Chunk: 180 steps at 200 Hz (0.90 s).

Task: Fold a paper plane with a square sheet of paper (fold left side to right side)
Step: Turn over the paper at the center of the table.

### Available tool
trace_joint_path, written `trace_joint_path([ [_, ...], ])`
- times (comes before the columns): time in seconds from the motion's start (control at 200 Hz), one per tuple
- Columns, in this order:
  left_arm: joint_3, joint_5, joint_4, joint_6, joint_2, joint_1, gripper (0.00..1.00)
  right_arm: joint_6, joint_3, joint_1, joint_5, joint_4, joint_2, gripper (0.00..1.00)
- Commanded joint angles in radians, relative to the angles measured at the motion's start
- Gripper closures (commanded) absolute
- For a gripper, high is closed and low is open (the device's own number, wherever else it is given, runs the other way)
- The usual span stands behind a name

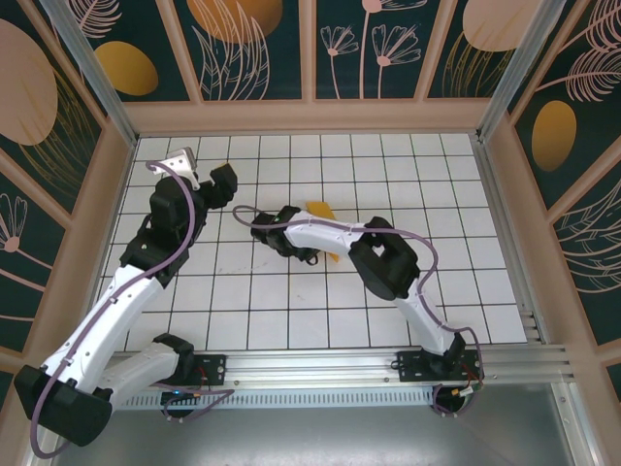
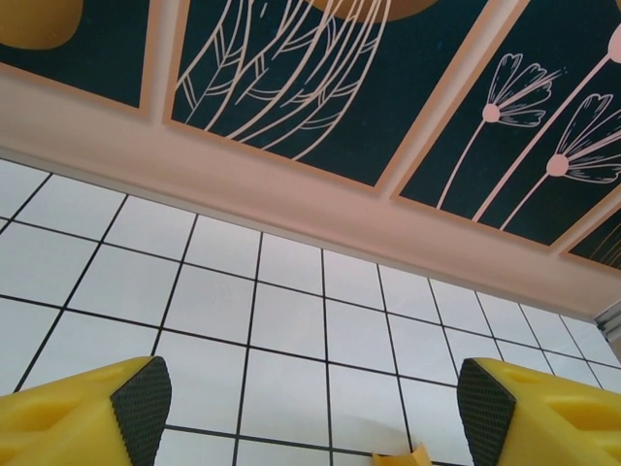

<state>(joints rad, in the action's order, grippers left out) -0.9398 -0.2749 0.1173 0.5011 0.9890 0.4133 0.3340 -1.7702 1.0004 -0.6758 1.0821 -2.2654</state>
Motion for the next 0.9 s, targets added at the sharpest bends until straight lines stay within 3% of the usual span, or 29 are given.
trace_joint_path([
  [0.0, 0.017, 0.025, -0.01, 0.018, 0.013, 0.002, 0.21, -0.049, 0.063, 0.013, 0.174, -0.087, 0.12, 0.47],
  [0.14, 0.021, 0.08, -0.003, 0.052, 0.043, 0.002, 0.22, -0.055, 0.168, 0.008, 0.305, -0.16, 0.295, 0.26],
  [0.26, 0.022, 0.152, 0.018, 0.101, 0.098, 0.002, 0.21, -0.052, 0.277, -0.034, 0.38, -0.225, 0.482, 0.15],
  [0.35, 0.038, 0.289, -0.019, 0.139, 0.168, 0.002, 0.21, -0.05, 0.391, -0.122, 0.486, -0.334, 0.64, 0.13],
  [0.465, 0.043, 0.497, -0.088, 0.178, 0.305, 0.004, 0.25, -0.054, 0.582, -0.278, 0.713, -0.557, 0.836, 0.11],
  [0.581, 0.019, 0.638, -0.143, 0.203, 0.46, 0.022, 0.27, -0.03, 0.728, -0.413, 0.902, -0.72, 0.95, 0.09],
  [0.896, -0.109, 0.709, -0.222, 0.25, 0.798, 0.088, 0.27, 0.069, 1.046, -0.694, 1.264, -1.056, 1.011, 0.09],
])
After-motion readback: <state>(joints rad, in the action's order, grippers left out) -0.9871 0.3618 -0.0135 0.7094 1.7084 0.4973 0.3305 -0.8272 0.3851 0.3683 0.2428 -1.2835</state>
